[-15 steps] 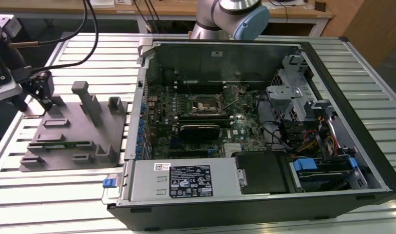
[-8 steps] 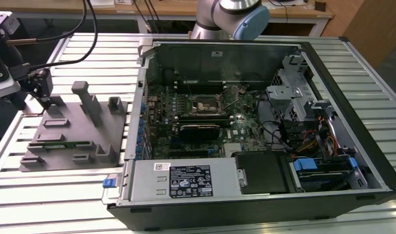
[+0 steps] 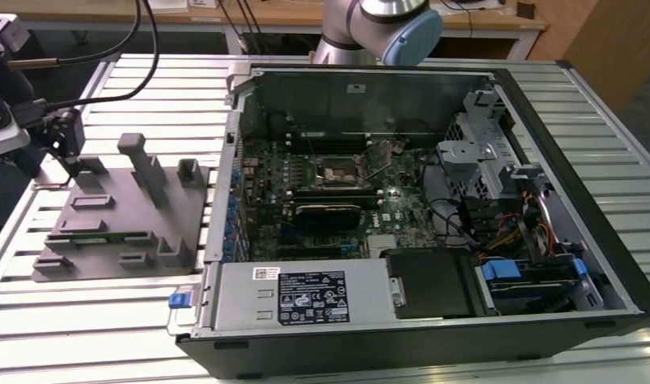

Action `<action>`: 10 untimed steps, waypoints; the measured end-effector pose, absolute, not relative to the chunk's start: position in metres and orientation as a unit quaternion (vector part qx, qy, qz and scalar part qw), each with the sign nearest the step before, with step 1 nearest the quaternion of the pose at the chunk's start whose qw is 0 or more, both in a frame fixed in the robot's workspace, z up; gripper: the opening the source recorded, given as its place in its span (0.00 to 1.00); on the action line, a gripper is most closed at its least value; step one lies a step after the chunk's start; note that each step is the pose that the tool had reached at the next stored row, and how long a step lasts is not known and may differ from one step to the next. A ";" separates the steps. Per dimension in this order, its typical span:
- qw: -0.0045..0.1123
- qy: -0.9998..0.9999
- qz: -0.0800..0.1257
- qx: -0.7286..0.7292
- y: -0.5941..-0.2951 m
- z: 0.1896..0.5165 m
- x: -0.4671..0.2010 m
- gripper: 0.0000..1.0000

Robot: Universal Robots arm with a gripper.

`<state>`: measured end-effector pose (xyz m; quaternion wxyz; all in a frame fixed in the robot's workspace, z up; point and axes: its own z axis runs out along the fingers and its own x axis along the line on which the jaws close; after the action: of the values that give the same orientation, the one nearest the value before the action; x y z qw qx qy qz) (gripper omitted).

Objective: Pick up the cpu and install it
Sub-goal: 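Pick up the cpu and move it towards the insertion slot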

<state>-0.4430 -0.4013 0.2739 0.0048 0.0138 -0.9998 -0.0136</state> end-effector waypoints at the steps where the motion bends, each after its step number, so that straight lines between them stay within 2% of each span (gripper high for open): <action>1: 0.005 -1.000 -0.014 0.014 -0.401 0.275 -0.443 0.54; 10: 0.005 -1.000 -0.014 0.014 -0.401 0.281 -0.443 0.54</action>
<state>-0.4430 -0.4008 0.2814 0.0048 0.0137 -0.9998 -0.0136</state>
